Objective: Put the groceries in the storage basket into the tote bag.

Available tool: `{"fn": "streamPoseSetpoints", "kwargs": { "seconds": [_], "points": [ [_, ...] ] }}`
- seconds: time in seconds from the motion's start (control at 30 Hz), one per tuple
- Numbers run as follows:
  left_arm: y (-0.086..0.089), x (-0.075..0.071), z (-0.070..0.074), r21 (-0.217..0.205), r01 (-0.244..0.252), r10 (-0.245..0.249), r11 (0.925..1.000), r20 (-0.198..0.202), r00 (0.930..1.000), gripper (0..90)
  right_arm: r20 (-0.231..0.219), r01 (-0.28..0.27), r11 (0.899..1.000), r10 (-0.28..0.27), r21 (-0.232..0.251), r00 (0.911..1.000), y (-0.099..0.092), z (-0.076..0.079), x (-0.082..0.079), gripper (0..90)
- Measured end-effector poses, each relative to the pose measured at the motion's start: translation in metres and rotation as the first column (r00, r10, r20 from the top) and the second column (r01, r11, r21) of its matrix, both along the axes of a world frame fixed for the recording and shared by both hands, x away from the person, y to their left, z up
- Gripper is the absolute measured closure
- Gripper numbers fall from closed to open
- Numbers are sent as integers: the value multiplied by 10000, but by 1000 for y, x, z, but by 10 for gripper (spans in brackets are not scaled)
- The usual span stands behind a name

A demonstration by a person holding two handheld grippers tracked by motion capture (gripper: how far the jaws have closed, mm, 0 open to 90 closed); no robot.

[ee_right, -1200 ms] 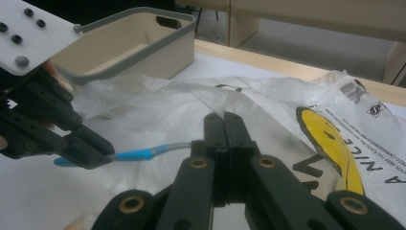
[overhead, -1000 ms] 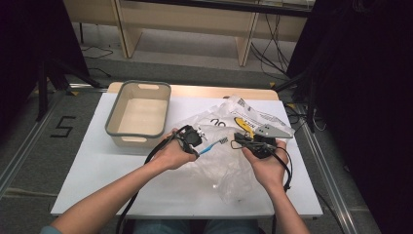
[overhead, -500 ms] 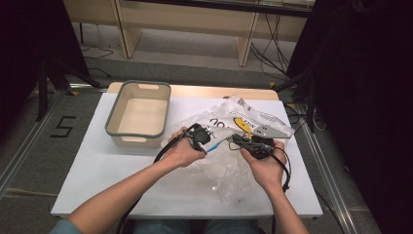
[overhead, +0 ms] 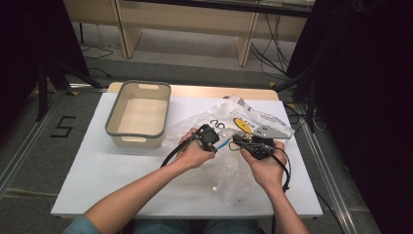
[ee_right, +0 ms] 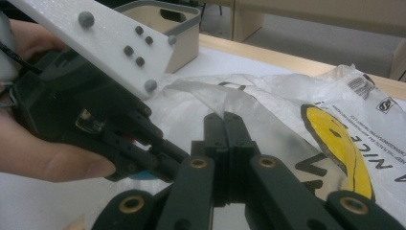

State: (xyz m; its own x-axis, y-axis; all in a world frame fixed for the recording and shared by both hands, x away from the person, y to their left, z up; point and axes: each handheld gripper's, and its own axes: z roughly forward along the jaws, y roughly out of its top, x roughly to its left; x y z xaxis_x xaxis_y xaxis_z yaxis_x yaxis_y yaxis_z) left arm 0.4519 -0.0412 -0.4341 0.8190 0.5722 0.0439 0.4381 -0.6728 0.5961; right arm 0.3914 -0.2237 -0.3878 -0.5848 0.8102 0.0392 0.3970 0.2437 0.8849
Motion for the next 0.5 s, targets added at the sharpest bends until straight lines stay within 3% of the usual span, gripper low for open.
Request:
{"fn": "streamPoseSetpoints", "kwargs": {
  "seconds": [0.3,0.4,0.5],
  "points": [
    [-8,1,-8,-447,6,26,9990,713,9975,824,42,25,10000,-25,14,10000,-1,0,0,900],
    [-10,1,-12,-883,382,-295,9954,984,9947,817,32,49,10000,-49,25,10000,-1,0,0,900],
    [-12,-2,-20,-1111,750,-599,9910,1329,9893,723,26,69,10000,-69,41,10000,-2,0,0,900]
  ]
}}
